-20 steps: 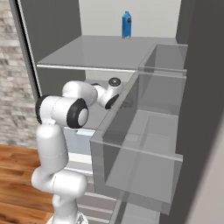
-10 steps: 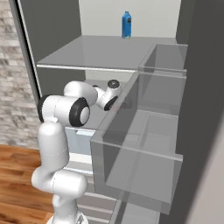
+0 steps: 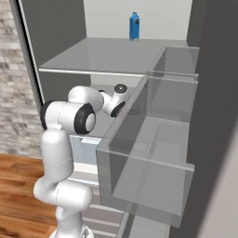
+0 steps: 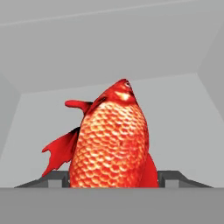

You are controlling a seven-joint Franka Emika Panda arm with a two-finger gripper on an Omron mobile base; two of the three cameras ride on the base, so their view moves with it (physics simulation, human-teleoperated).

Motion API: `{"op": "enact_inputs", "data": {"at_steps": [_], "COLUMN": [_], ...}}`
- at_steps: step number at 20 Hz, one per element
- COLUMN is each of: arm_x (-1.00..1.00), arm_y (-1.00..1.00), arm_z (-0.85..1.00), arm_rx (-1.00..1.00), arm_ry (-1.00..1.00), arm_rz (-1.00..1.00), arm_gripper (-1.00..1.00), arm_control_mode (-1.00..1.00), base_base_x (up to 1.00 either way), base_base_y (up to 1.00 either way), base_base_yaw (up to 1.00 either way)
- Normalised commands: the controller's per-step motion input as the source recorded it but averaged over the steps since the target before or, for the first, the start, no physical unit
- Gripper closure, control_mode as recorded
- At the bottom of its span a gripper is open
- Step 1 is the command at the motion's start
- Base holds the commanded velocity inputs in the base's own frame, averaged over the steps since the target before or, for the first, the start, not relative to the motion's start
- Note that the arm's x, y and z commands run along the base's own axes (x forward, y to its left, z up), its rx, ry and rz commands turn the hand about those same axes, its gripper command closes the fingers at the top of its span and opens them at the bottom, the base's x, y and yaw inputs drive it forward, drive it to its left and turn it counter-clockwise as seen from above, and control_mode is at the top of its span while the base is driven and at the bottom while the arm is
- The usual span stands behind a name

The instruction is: Take the fish out of the fridge, briefly rinse it in the sink, and place it on the tray next to the sink.

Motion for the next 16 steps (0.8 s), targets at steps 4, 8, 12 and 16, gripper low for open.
{"op": "enact_inputs", "data": {"at_steps": [4,8,12,16], "arm_x": [-0.26,-0.72,-0.97,-1.00], "arm_y": [0.00,0.01,0.01,0.07], "arm_z": [0.00,0.11,0.54,0.89], "arm_rx": [0.00,0.00,0.00,0.00], "arm_ry": [-0.01,-0.01,0.00,0.00], "arm_rz": [0.00,0.00,0.02,0.03], "arm_gripper": [1.00,1.00,1.00,1.00], "arm_control_mode": [-1.00,-1.00,-1.00,-1.00], "base_base_x": [0.00,0.00,0.00,0.00], "base_base_y": [0.00,0.00,0.00,0.00], "base_base_yaw": [0.00,0.00,0.00,0.00]}}
